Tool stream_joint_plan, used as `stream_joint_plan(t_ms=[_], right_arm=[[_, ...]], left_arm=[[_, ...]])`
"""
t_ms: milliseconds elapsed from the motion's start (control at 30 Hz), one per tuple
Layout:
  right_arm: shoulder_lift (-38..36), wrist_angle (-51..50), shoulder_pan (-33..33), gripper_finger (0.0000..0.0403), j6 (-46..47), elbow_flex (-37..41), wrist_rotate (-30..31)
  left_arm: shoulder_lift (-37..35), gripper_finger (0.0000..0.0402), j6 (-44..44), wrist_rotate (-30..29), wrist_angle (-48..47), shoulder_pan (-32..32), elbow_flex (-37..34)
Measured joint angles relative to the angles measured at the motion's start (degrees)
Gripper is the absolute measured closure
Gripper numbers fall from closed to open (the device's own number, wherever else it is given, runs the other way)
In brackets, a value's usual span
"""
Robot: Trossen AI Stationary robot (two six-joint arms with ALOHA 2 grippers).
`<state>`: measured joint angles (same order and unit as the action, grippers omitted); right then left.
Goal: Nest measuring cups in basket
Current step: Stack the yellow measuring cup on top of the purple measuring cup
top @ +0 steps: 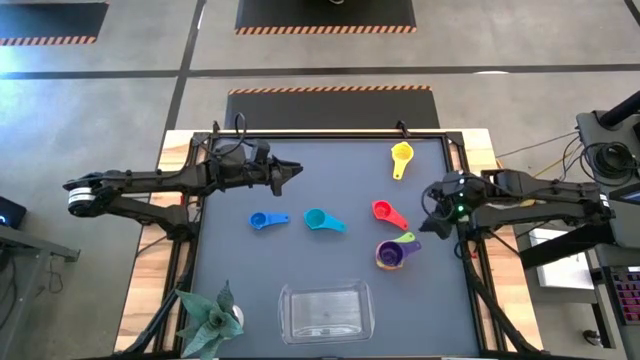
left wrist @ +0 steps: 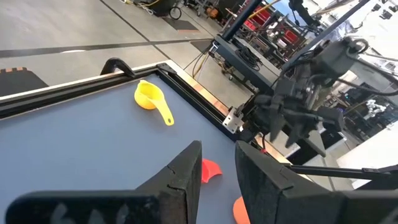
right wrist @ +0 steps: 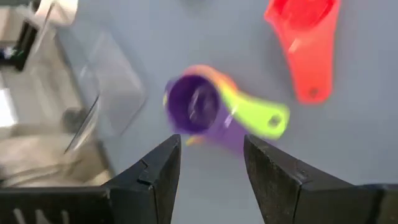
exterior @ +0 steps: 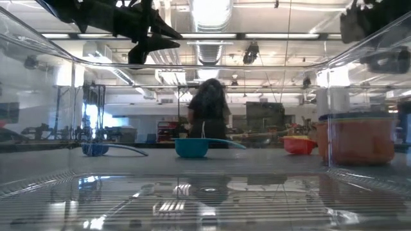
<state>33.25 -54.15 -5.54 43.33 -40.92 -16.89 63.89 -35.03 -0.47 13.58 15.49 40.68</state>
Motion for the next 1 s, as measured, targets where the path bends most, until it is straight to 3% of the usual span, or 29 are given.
stream_joint_plan(t_ms=[167,333,667,800,1000], right_arm=[[4.14,1.1,0.0,0.0242,-6.77,-2.81,7.14],[10.11,3.49,-0.08,0.0249,-12.55,-3.16,9.57],[20.26,4.54,-1.05,0.0241,-16.88,-3.16,14.4],[21.2,5.37,-6.19,0.0241,-12.39,-3.16,21.91],[21.89,6.06,-19.49,0.0229,-6.52,-3.16,32.41]], left_arm=[[0.54,0.0322,-0.02,2.6,0.08,0.02,0.0],[3.23,0.0322,-0.98,6.46,-0.45,-0.04,0.07],[12.56,0.0322,5.57,8.63,-23.24,-0.11,11.61],[15.84,0.0322,9.0,8.61,-28.06,-0.11,17.05],[17.02,0.0322,9.72,8.59,-28.39,-0.09,21.67]])
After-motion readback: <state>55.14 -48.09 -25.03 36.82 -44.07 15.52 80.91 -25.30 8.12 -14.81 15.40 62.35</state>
